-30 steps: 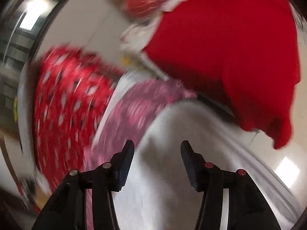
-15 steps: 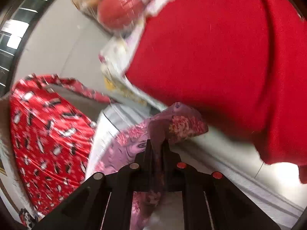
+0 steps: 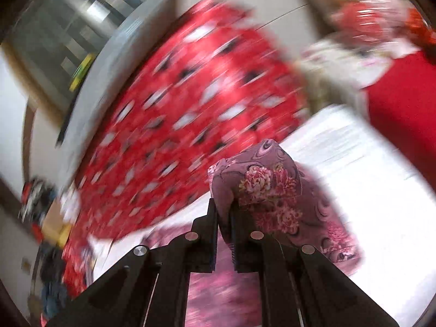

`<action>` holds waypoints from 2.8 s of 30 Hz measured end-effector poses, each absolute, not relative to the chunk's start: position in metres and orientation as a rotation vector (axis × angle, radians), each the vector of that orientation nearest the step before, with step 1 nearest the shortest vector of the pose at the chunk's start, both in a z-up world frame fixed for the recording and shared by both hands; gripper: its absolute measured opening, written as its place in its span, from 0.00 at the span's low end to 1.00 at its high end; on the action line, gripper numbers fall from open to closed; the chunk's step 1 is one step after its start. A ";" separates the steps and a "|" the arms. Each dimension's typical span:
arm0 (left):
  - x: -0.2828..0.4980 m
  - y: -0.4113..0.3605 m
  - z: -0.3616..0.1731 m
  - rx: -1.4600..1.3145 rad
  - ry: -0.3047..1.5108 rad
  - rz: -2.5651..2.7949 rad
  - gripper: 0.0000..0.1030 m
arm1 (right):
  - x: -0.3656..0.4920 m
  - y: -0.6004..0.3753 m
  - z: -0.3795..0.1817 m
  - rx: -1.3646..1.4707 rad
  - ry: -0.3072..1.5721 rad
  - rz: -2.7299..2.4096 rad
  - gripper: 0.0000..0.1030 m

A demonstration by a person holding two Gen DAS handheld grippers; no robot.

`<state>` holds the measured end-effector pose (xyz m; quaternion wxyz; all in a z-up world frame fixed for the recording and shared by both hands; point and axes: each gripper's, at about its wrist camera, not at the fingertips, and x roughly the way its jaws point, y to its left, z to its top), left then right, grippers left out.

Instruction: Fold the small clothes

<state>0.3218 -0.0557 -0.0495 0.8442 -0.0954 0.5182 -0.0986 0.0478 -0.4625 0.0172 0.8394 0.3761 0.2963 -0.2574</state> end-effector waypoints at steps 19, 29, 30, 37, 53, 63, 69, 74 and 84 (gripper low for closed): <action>0.339 0.008 -0.040 -0.444 1.156 -0.370 0.58 | 0.185 -0.189 -0.100 0.587 1.147 0.012 0.28; 0.359 -0.018 -0.068 -0.446 1.169 -0.322 0.47 | 0.067 -0.336 -0.058 0.689 0.969 -0.450 0.35; 0.360 -0.021 -0.067 -0.448 1.141 -0.305 0.26 | 0.057 -0.352 -0.056 0.701 0.946 -0.512 0.36; 0.357 -0.019 -0.038 -0.414 0.977 -0.247 0.06 | 0.027 -0.426 -0.074 0.805 0.924 -0.711 0.42; 0.358 0.011 -0.044 -0.477 1.089 -0.185 0.31 | 0.053 -0.370 -0.043 0.668 0.777 -0.659 0.22; 0.353 0.071 -0.045 -0.582 1.104 -0.061 0.30 | 0.209 -0.231 -0.099 0.633 0.957 -0.228 0.26; 0.368 0.149 -0.024 -0.579 1.077 0.016 0.30 | 0.240 -0.176 -0.135 0.472 0.984 -0.150 0.26; 0.393 0.220 0.014 -0.379 0.991 0.179 0.48 | 0.232 -0.171 -0.136 0.458 0.961 -0.151 0.26; 0.408 0.224 -0.033 0.010 1.053 0.095 0.58 | 0.237 -0.172 -0.136 0.468 0.954 -0.149 0.26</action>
